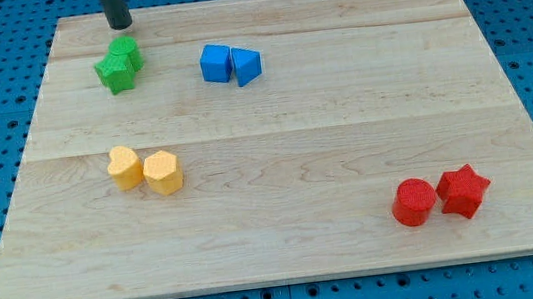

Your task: Slide the red star to the top side of the red circle

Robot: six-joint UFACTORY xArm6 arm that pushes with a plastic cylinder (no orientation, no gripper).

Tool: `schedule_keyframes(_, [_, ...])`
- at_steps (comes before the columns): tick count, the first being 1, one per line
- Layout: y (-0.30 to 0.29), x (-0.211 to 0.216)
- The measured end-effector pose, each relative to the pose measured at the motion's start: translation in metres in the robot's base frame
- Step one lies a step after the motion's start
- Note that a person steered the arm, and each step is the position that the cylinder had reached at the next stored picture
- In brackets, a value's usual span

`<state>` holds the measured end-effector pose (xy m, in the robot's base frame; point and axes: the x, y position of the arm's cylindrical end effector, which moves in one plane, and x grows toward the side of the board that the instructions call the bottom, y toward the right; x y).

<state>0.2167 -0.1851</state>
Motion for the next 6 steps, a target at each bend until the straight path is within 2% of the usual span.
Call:
schedule_keyframes(5, [0.018,0.000])
schedule_keyframes(6, [0.088,0.000])
